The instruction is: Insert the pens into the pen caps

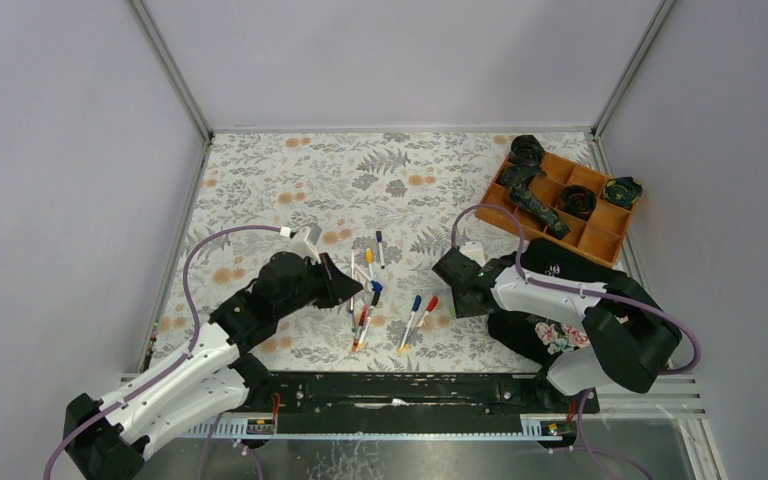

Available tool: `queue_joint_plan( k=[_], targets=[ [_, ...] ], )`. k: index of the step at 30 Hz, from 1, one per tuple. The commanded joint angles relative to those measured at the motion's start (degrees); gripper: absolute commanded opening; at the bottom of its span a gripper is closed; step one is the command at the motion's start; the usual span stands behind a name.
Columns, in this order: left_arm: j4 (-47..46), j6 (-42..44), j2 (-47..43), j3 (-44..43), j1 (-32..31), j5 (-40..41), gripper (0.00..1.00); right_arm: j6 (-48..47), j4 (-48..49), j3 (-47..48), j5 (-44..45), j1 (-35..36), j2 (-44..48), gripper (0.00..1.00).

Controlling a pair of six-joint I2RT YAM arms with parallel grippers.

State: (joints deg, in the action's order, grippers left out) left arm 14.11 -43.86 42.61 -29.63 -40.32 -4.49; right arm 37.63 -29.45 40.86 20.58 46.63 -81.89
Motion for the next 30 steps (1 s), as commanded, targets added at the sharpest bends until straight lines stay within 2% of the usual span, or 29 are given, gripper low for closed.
queue_joint_plan(
  k=[1, 7, 15, 19, 30],
  targets=[
    [0.3, 0.2, -1.0, 0.0, 0.7, 0.7, 0.0, -2.4, 2.4, 1.4, 2.3, -2.0, -3.5, 0.45],
    [0.3, 0.2, -1.5, -0.2, 0.7, 1.2, 0.0, -2.6, 3.3, 4.9, 2.3, -2.6, -5.7, 0.43],
    [0.5, 0.5, -1.9, -0.3, 0.7, 1.5, 0.0, 0.0, 2.4, 7.2, -2.2, -2.6, 1.4, 0.44],
    [0.5, 0.3, -2.0, -0.2, 0.6, 1.5, 0.0, 0.0, 3.7, 7.6, -4.9, -2.6, 1.0, 0.44],
    [0.8, 0.0, -2.3, 0.1, 0.7, 1.3, 0.0, -0.5, 4.0, 7.2, -7.1, -2.6, -3.8, 0.32]
  ],
)
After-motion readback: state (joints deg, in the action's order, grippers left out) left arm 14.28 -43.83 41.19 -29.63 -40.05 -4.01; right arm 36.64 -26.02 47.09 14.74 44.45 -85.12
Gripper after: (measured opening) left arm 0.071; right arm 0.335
